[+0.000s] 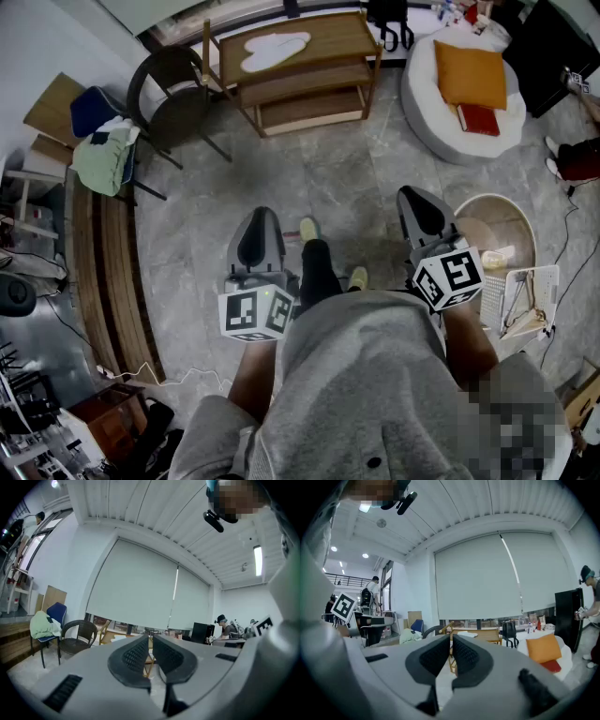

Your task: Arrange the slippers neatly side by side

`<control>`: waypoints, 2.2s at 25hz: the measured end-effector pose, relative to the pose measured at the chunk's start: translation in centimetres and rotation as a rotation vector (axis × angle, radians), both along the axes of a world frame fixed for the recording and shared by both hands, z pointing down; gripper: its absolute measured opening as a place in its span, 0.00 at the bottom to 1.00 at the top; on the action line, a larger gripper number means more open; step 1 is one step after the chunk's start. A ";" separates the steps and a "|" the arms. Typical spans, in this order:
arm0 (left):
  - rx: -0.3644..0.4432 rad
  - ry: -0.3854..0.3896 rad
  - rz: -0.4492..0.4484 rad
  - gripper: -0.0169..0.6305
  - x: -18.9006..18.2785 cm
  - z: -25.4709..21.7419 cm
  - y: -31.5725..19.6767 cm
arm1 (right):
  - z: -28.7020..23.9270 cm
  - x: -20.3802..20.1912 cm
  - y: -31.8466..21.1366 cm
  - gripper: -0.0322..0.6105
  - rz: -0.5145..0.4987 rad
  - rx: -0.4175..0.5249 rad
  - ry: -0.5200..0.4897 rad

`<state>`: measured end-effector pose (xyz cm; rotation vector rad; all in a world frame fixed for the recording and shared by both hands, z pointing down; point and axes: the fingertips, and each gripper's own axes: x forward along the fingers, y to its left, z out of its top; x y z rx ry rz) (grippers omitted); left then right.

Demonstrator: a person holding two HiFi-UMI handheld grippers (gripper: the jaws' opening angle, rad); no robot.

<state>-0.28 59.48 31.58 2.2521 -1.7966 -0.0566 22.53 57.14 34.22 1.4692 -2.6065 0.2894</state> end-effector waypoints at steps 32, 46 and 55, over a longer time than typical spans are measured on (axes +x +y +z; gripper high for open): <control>-0.091 -0.023 0.048 0.09 -1.6 2.5 -13.8 | 4.2 -2.4 -13.1 0.10 0.006 -0.128 -0.006; -0.115 -0.077 -0.012 0.05 -6.9 2.8 -22.1 | 3.6 -7.7 -21.7 0.10 -0.002 -0.133 -0.003; -0.136 -0.082 0.013 0.05 -9.8 3.4 -26.3 | 3.1 -11.5 -26.0 0.09 0.010 -0.114 0.025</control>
